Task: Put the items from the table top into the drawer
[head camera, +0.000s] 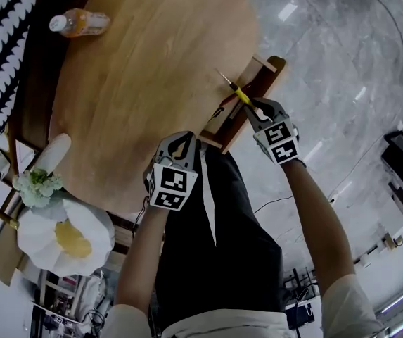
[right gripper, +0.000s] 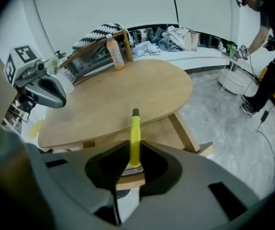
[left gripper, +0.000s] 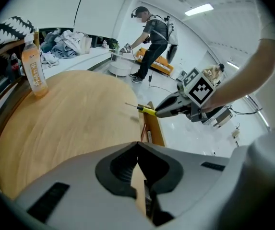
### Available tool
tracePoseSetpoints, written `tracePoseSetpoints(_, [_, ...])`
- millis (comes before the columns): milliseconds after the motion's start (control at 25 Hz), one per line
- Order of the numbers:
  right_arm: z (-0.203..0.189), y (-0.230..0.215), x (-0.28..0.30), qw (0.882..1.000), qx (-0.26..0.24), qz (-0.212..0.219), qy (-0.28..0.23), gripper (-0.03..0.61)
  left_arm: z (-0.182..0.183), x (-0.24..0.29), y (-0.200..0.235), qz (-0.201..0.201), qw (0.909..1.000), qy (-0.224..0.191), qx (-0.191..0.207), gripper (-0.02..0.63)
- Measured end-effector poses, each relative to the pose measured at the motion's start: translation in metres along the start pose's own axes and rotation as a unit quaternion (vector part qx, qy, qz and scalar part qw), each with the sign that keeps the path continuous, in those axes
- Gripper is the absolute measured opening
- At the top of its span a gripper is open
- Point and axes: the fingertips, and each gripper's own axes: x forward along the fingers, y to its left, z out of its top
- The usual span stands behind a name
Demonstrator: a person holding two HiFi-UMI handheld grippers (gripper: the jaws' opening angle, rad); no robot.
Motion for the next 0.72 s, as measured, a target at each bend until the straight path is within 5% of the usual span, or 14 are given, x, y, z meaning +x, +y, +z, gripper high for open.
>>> tracePoseSetpoints(720, [-0.083,-0.025,-0.005,0.991,0.102,-0.063,0.055,0.080,-0.002,0.019,-0.027,-0.018,0.9994,0.020,0.022,0.021])
